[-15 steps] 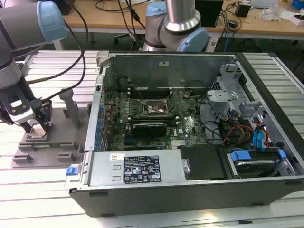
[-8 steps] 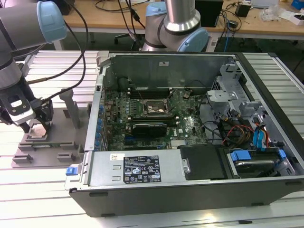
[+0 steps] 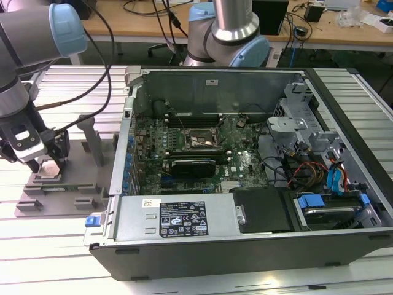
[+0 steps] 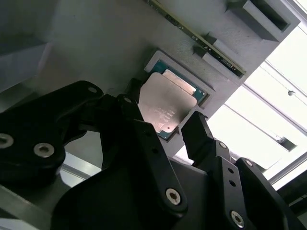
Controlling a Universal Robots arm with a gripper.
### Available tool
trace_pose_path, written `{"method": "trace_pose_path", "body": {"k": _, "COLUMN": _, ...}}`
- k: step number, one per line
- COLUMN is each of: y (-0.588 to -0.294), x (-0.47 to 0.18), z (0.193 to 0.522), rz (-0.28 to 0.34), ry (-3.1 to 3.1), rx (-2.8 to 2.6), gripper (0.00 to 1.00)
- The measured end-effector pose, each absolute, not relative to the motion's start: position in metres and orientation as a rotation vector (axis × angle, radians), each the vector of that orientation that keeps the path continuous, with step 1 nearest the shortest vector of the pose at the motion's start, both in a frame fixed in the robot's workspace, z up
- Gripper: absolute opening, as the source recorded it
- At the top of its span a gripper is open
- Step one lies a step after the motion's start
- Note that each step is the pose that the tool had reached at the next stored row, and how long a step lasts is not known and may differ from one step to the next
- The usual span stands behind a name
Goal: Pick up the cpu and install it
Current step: 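Pick up the cpu and move it towards the insertion slot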
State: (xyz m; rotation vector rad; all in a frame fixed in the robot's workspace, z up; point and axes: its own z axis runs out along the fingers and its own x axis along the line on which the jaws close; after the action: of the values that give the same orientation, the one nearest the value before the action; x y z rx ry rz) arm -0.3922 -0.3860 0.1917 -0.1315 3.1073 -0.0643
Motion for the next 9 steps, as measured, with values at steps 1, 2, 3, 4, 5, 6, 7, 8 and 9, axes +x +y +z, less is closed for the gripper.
{"method": "trace_pose_path", "body": {"k": 1, "y": -0.3863, "x": -0.3923, "z": 0.1905, "rz": -0.063, "ry": 3.107, "rx": -0.131, "gripper": 0.62}}
{"method": "trace_pose_path", "body": {"k": 2, "y": -0.3863, "x": -0.3917, "z": 0.1898, "rz": -0.063, "ry": 3.107, "rx": -0.131, "gripper": 0.62}}
{"method": "trace_pose_path", "body": {"k": 3, "y": -0.3864, "x": -0.3906, "z": 0.1892, "rz": -0.063, "ry": 3.107, "rx": -0.131, "gripper": 0.62}}
{"method": "trace_pose_path", "body": {"k": 4, "y": -0.3864, "x": -0.3903, "z": 0.1889, "rz": -0.063, "ry": 3.107, "rx": -0.131, "gripper": 0.62}}
{"method": "trace_pose_path", "body": {"k": 5, "y": -0.3864, "x": -0.3904, "z": 0.1890, "rz": -0.063, "ry": 3.107, "rx": -0.131, "gripper": 0.62}}
{"method": "trace_pose_path", "body": {"k": 6, "y": -0.3864, "x": -0.3904, "z": 0.1890, "rz": -0.063, "ry": 3.107, "rx": -0.131, "gripper": 0.62}}
{"method": "trace_pose_path", "body": {"k": 7, "y": -0.3864, "x": -0.3903, "z": 0.1890, "rz": -0.063, "ry": 3.107, "rx": -0.131, "gripper": 0.62}}
{"method": "trace_pose_path", "body": {"k": 8, "y": -0.3864, "x": -0.3903, "z": 0.1889, "rz": -0.063, "ry": 3.107, "rx": -0.131, "gripper": 0.62}}
{"method": "trace_pose_path", "body": {"k": 9, "y": -0.3864, "x": -0.3903, "z": 0.1889, "rz": -0.063, "ry": 3.107, "rx": -0.131, "gripper": 0.62}}
